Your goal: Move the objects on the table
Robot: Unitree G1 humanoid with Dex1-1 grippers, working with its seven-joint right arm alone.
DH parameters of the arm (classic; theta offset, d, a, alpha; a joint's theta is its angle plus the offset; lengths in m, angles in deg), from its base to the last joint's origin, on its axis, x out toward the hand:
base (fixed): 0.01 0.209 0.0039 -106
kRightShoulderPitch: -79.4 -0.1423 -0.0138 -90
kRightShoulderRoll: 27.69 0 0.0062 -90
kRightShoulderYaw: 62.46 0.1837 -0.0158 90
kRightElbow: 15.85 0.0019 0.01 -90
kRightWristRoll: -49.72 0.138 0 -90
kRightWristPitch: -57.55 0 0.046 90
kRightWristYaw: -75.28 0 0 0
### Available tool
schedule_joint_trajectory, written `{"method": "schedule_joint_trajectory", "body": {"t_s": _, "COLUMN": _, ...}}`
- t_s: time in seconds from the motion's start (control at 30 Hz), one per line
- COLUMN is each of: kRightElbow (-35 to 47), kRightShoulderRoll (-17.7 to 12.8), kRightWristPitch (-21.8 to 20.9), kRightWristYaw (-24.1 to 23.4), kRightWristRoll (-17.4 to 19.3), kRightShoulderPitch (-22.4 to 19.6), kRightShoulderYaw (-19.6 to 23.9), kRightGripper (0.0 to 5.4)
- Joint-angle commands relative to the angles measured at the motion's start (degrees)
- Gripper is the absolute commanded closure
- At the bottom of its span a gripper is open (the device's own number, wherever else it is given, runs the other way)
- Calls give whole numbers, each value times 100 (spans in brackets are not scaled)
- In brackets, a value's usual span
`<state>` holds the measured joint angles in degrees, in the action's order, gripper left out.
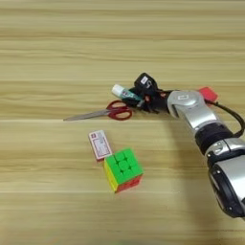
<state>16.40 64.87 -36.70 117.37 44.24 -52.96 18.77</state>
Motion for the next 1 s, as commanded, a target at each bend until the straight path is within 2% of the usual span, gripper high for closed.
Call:
{"method": "schedule_joint_trajectory", "body": {"t_s": 0.03, "kRightElbow": 219, "kRightShoulderRoll": -148, "kRightWristPitch": -120, "kRightWristYaw": -135, "kRightWristRoll": -5, "kRightShoulderPitch": -551, "kRightShoulderYaw": 101, "kRightGripper": 371}}
{"method": "schedule_joint_trajectory", "body": {"t_s": 0.27, "kRightElbow": 285, "kRightShoulderRoll": -159, "kRightWristPitch": -128, "kRightWristYaw": -133, "kRightWristRoll": 9, "kRightShoulderPitch": -575, "kRightShoulderYaw": 128, "kRightGripper": 371}}
{"method": "schedule_joint_trajectory", "body": {"t_s": 0.43, "kRightElbow": 627, "kRightShoulderRoll": -211, "kRightWristPitch": -85, "kRightWristYaw": -44, "kRightWristRoll": 126, "kRightShoulderPitch": -600, "kRightShoulderYaw": 220, "kRightGripper": 371}}
{"method": "schedule_joint_trajectory", "body": {"t_s": 0.8, "kRightElbow": 2013, "kRightShoulderRoll": -324, "kRightWristPitch": 287, "kRightWristYaw": 240, "kRightWristRoll": 305, "kRightShoulderPitch": -339, "kRightShoulderYaw": 363, "kRightGripper": 371}}
{"method": "schedule_joint_trajectory", "body": {"t_s": 1.0, "kRightElbow": 3161, "kRightShoulderRoll": -377, "kRightWristPitch": 609, "kRightWristYaw": 587, "kRightWristRoll": 532, "kRightShoulderPitch": -11, "kRightShoulderYaw": 322, "kRightGripper": 371}}
